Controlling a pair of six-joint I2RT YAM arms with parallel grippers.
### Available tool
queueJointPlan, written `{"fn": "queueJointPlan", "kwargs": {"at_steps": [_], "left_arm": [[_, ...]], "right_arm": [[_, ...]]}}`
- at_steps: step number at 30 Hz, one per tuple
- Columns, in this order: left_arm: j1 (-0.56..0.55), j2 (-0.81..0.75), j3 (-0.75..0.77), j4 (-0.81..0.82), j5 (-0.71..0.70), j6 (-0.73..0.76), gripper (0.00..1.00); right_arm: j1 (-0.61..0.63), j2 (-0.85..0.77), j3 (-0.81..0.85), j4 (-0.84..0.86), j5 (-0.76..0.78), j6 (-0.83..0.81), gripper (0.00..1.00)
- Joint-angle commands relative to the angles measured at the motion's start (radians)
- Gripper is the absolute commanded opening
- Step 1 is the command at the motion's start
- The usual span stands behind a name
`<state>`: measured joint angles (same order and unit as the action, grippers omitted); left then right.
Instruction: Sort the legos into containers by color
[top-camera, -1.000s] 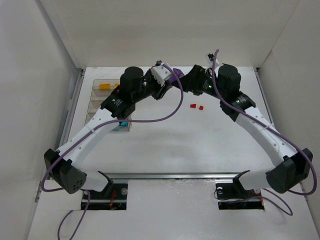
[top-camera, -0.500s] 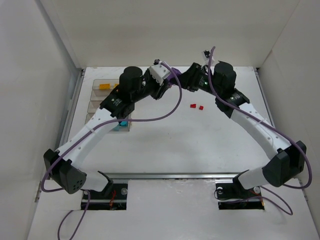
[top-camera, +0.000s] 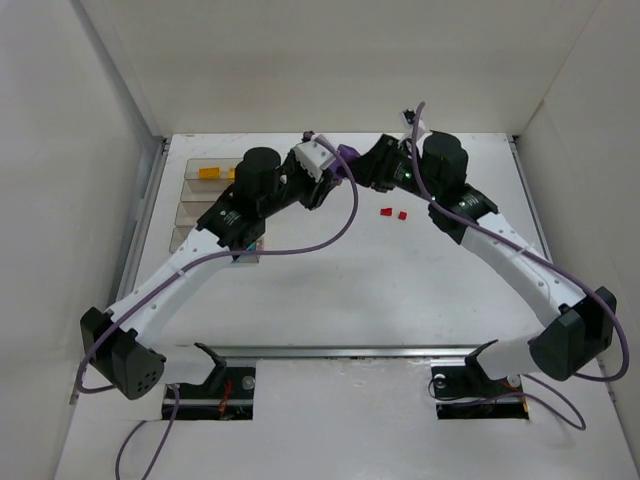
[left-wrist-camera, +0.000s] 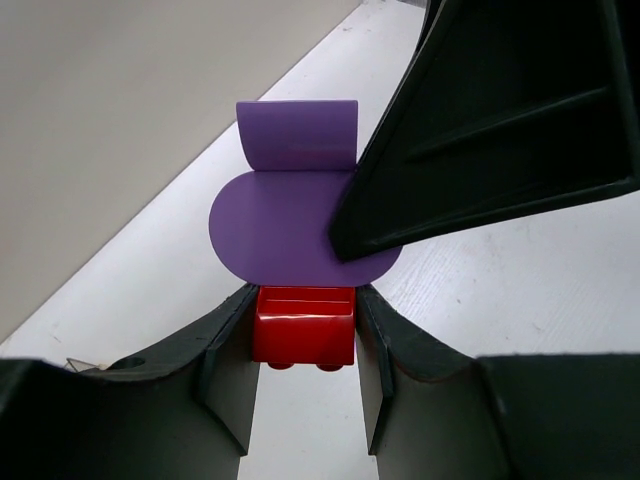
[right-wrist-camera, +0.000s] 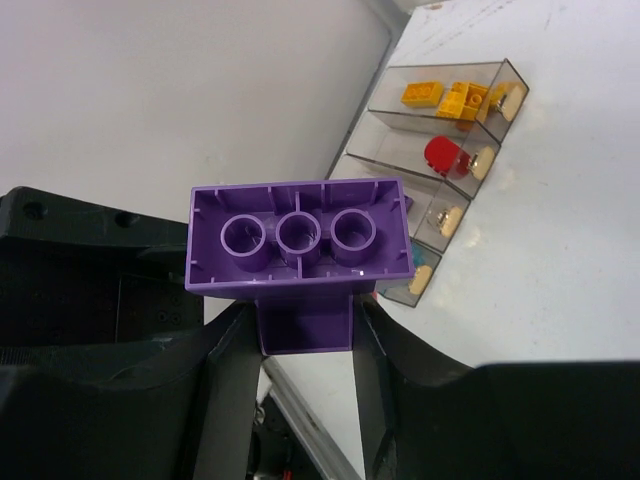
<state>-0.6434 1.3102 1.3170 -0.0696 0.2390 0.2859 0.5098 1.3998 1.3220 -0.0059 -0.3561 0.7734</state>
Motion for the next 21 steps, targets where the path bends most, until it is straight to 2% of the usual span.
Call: {"fn": "queueJointPlan", "kwargs": {"at_steps": [1,6,15,17,21], "left_arm": [[-0.015,-0.046,-0.108,-0.068,0.028,-0.013,0.0],[-0.015,-0.085,-0.192,-0.099,0.037,-0.002,0.0],[-0.015,-0.098,-0.216,-0.15,0.121,-0.002,0.0],[0.017,-0.098,-0.216,-0.15,0.112,-0.033,0.0],[0.149,-0.051,-0.216,-0.141,0.092,-0.053,0.0]], "right_arm": [[0.003,-0.091,0.002,0.109,0.163,-0.019,0.0],[-0.03,-0.102,-0.037,0.109,0.186,-0.039,0.0],[-0.03,-0.052,-0.035,0.109,0.186,-0.057,0.0],[-0.03,-0.051,-0.035,0.109,0.177,-0.066,0.0],[-0.039,-0.061,-0.063,0.109,0.177,-0.079,0.0]]}}
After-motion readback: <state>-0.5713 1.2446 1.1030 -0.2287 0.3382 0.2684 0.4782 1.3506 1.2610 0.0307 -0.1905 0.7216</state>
